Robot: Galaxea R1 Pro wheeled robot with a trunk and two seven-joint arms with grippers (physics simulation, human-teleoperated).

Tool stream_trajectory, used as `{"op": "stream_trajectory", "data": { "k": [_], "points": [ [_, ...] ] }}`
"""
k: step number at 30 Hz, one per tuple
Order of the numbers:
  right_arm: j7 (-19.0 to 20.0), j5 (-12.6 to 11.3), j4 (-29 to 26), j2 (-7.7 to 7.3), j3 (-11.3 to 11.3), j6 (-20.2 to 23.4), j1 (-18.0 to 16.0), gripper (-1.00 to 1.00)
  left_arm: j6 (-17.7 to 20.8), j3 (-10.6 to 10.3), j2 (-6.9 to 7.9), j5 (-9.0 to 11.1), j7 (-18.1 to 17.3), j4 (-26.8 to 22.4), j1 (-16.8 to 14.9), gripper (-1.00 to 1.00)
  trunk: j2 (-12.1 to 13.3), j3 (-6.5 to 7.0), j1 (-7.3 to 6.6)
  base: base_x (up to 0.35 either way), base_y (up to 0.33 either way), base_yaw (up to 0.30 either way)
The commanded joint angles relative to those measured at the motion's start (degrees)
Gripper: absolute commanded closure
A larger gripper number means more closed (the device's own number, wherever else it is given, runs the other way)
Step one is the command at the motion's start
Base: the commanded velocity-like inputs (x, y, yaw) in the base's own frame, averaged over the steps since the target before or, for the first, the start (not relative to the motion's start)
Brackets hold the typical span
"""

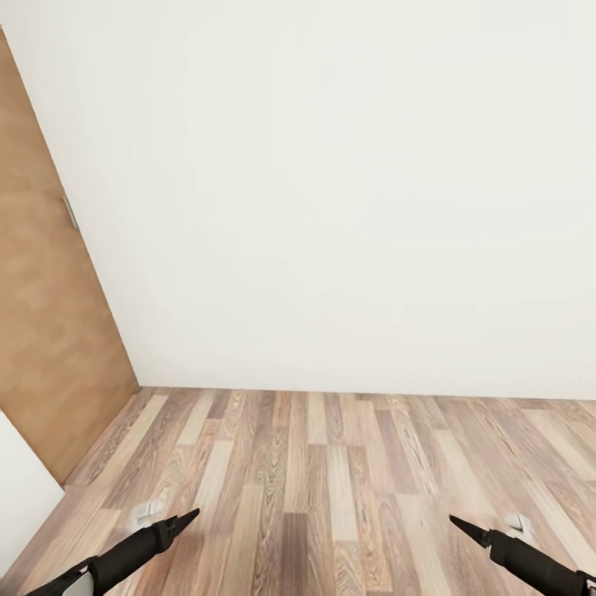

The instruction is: In the bedroom, move the book from the bed onto either nightstand, and place the two sandals side by side next to the bed.

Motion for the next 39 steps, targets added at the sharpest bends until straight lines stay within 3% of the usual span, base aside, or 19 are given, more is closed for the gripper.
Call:
{"op": "stream_trajectory", "data": {
  "k": [1, 11, 39],
  "points": [
    [0.2, -0.5, 0.2, 0.09, 0.5, -0.2, -0.1, -1.0, -0.6, -0.5, 0.01, 0.3, -0.1, 0.1, 0.0, -1.0, 0.0, -0.06, 0.03, 0.327, 0.0, 0.0],
    [0.2, -0.5, 0.2, 0.25, 0.5, -0.2, -0.1, -1.0, -0.6, -0.5, 0.01, 0.3, -0.1, 0.1, 0.0, -1.0, 0.0, -0.06, 0.03, 0.152, 0.0, -0.041],
    [0.2, -0.5, 0.2, 0.32, 0.5, -0.2, -0.1, -1.0, -0.6, -0.5, 0.01, 0.3, -0.1, 0.1, 0.0, -1.0, 0.0, -0.06, 0.03, 0.001, 0.0, -0.278]
  ]
}}
